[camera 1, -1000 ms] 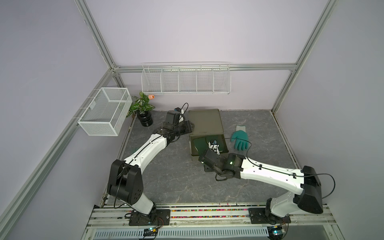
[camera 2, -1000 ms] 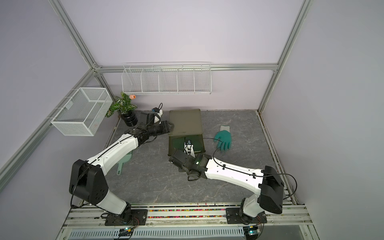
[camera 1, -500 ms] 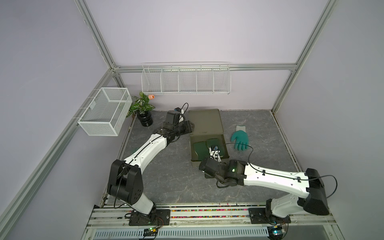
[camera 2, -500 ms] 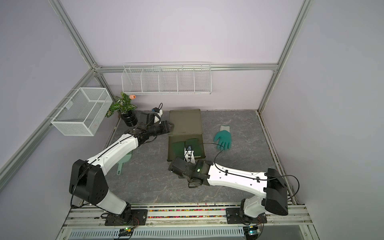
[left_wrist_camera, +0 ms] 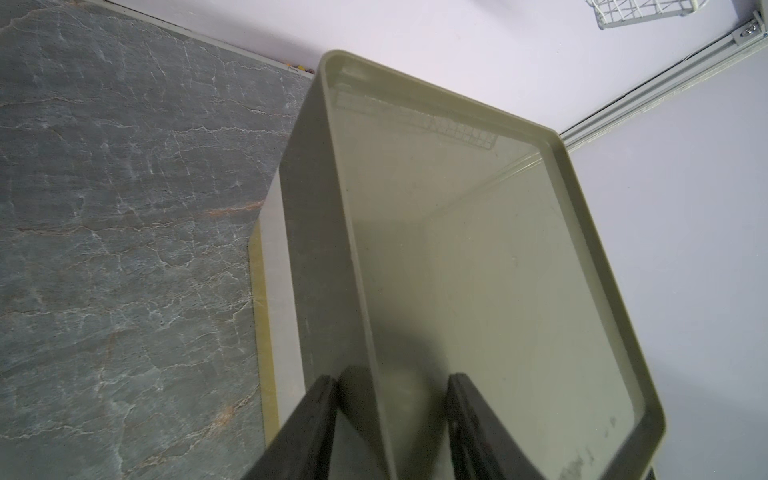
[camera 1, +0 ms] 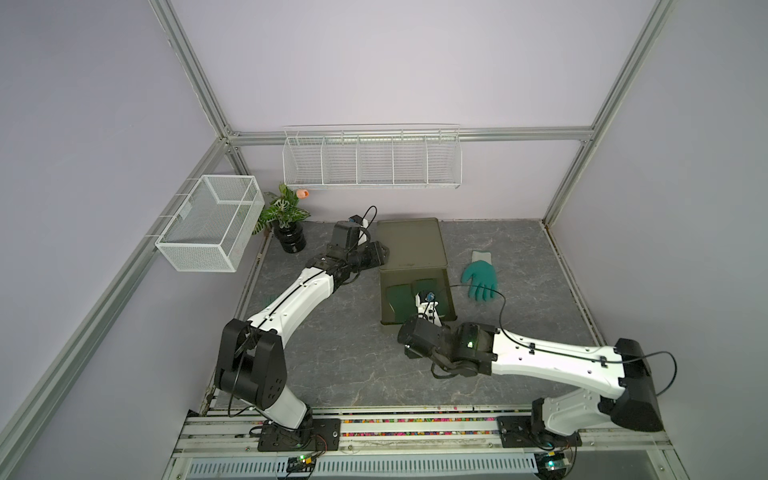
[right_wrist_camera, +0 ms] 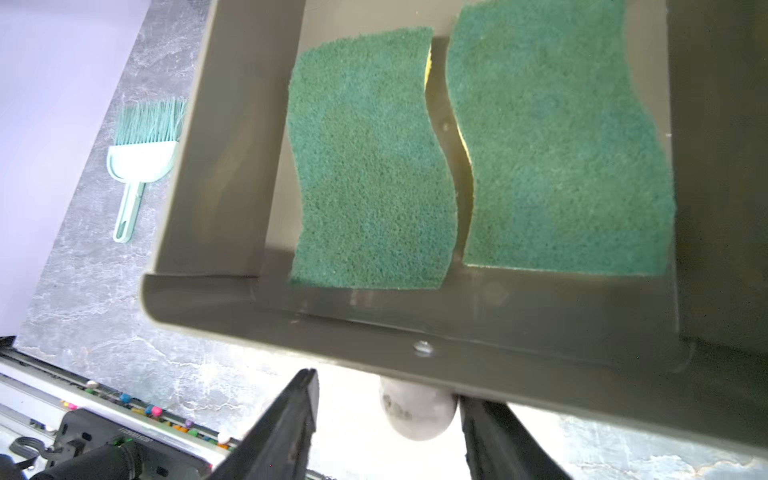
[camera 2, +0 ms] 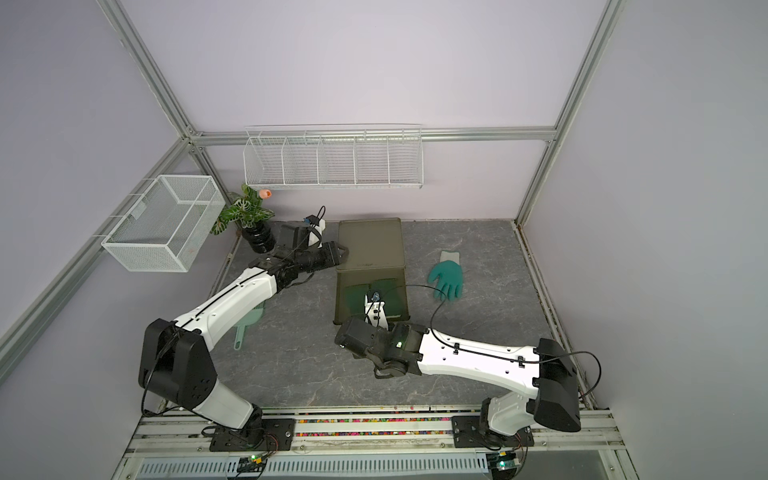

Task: Take the sponge out of the drawer
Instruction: Open the drawer in the storage box, then pick up the sponge from the drawer.

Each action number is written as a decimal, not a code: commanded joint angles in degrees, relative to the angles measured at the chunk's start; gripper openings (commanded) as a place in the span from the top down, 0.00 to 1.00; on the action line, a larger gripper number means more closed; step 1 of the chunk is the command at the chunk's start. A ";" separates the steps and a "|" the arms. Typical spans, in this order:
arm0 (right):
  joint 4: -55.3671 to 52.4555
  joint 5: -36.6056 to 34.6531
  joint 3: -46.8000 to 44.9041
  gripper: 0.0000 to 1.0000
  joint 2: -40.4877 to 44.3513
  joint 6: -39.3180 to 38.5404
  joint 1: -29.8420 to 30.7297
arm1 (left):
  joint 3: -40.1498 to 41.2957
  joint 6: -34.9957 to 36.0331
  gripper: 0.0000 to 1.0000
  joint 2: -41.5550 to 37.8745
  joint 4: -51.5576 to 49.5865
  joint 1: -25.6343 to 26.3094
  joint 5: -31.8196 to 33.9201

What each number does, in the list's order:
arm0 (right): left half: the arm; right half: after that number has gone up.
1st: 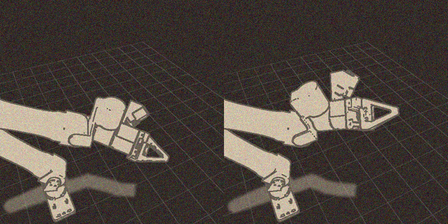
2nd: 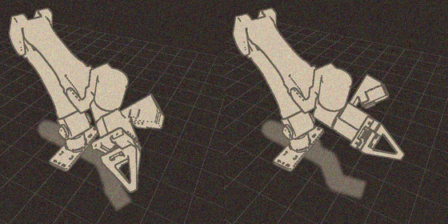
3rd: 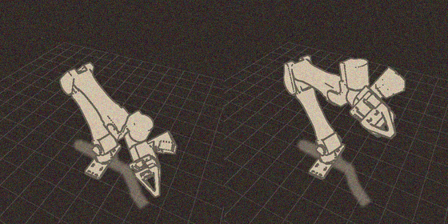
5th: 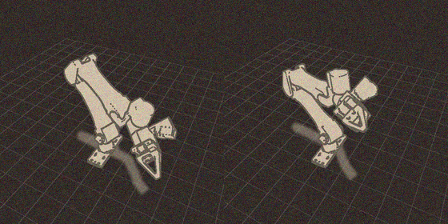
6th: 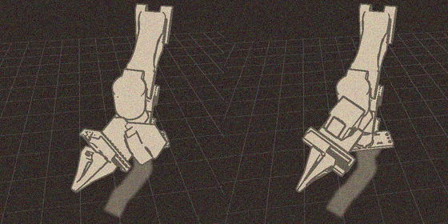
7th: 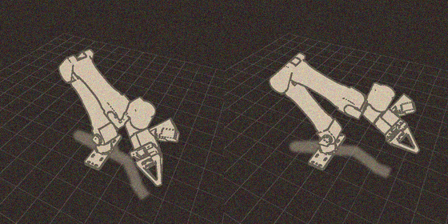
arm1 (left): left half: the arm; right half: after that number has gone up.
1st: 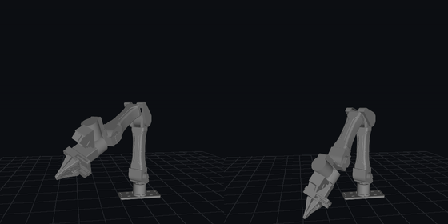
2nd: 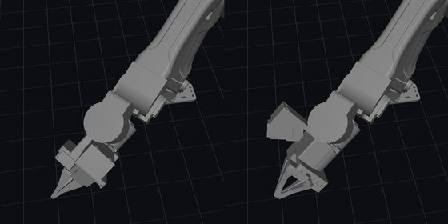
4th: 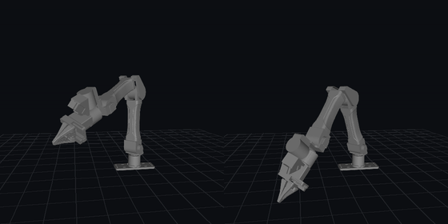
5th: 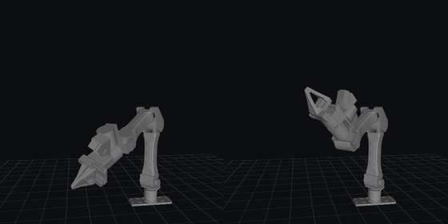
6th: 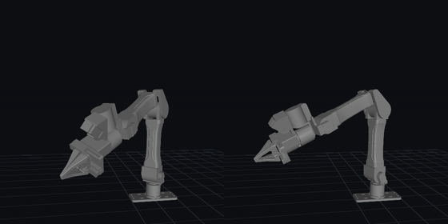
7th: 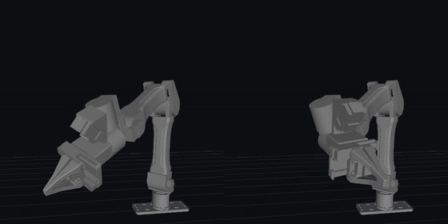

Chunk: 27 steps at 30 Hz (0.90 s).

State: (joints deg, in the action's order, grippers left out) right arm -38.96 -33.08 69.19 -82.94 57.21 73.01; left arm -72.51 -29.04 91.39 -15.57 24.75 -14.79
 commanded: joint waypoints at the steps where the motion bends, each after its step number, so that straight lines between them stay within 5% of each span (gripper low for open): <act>1: 0.29 0.27 -0.28 0.38 1.80 -0.67 0.20 | -1.40 1.42 0.52 1.25 -2.19 0.25 -1.13; 14: -7.70 2.85 1.96 0.28 8.80 -4.20 0.43 | -1.58 1.70 0.51 1.33 -2.48 0.29 -1.03; 19: -12.70 0.91 7.41 0.09 9.87 -9.03 0.38 | -1.49 1.59 0.51 1.44 -2.43 0.26 -1.13; 27: -14.11 4.11 13.25 0.01 6.78 -17.64 -7.00 | -1.31 1.31 0.50 1.42 -2.25 0.29 -1.46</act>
State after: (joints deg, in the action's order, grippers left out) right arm -50.70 -30.26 81.08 -74.50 44.29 68.64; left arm -72.55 -28.42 91.44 -15.73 24.75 -15.05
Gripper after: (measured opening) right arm 0.992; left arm 0.500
